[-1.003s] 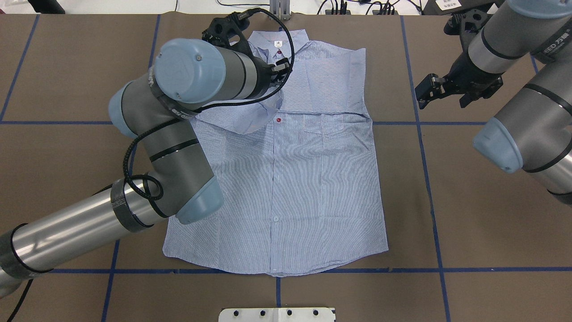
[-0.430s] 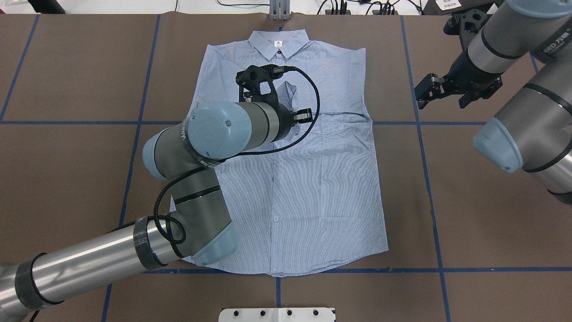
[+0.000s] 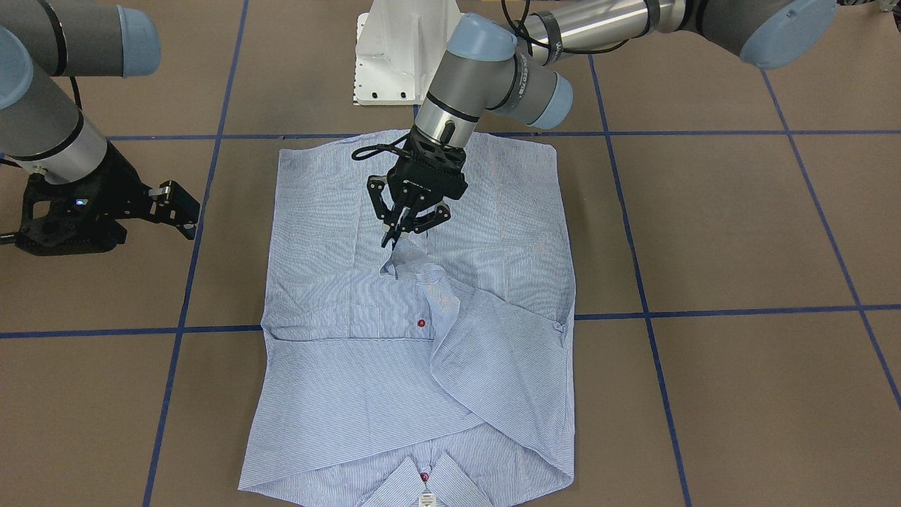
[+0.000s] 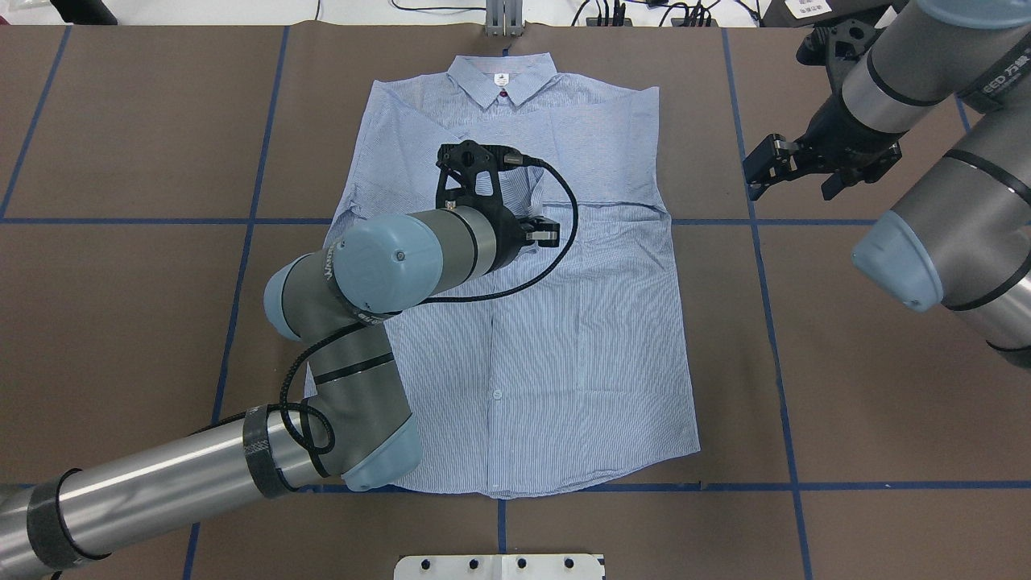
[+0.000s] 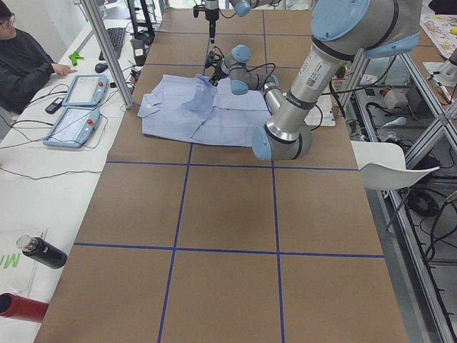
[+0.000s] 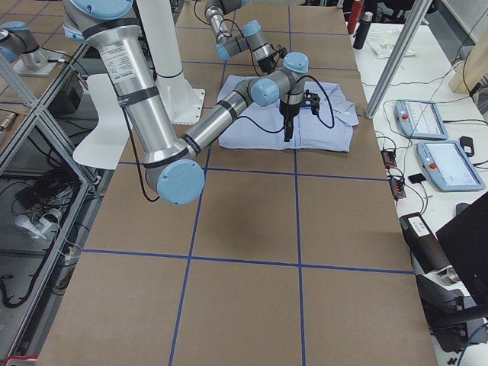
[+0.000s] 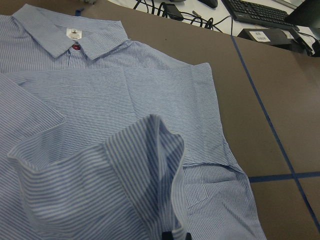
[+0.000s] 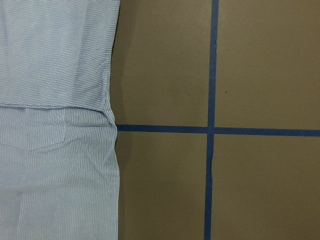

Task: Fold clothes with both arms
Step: 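Lay the sleeve across the shirt front and move the left gripper toward the hem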

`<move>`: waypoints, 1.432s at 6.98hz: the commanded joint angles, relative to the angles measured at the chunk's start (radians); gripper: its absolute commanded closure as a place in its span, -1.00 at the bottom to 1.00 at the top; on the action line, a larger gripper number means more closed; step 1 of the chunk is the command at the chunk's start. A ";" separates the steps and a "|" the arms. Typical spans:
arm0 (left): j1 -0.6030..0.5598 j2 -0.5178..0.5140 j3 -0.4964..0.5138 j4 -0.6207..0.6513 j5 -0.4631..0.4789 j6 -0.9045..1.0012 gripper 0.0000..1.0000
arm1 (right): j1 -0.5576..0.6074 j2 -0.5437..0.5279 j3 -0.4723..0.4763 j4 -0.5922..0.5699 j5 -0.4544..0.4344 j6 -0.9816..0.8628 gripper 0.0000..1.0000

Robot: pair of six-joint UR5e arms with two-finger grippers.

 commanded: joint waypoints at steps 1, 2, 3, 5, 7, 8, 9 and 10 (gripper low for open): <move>0.001 0.003 0.053 -0.131 0.008 0.200 1.00 | 0.001 0.000 0.001 0.000 0.009 0.001 -0.99; 0.003 0.002 0.053 -0.160 0.007 0.261 1.00 | 0.001 0.002 0.001 0.000 0.010 0.003 -0.99; 0.006 -0.004 0.053 -0.177 0.004 0.267 1.00 | 0.001 0.002 0.001 0.000 0.015 0.004 -0.99; 0.049 -0.011 0.058 -0.179 0.010 0.330 1.00 | 0.010 0.000 0.002 0.000 0.027 0.006 -0.99; 0.067 -0.012 0.088 -0.179 0.014 0.347 1.00 | 0.017 0.000 0.003 -0.001 0.032 0.006 -0.99; 0.070 -0.012 0.099 -0.181 0.028 0.347 1.00 | 0.019 0.000 0.003 -0.001 0.033 0.007 -0.99; 0.076 -0.011 0.109 -0.181 0.042 0.347 1.00 | 0.019 0.002 0.004 -0.001 0.033 0.009 -0.99; 0.080 -0.012 0.119 -0.181 0.053 0.344 1.00 | 0.019 0.002 0.004 -0.001 0.035 0.010 -0.99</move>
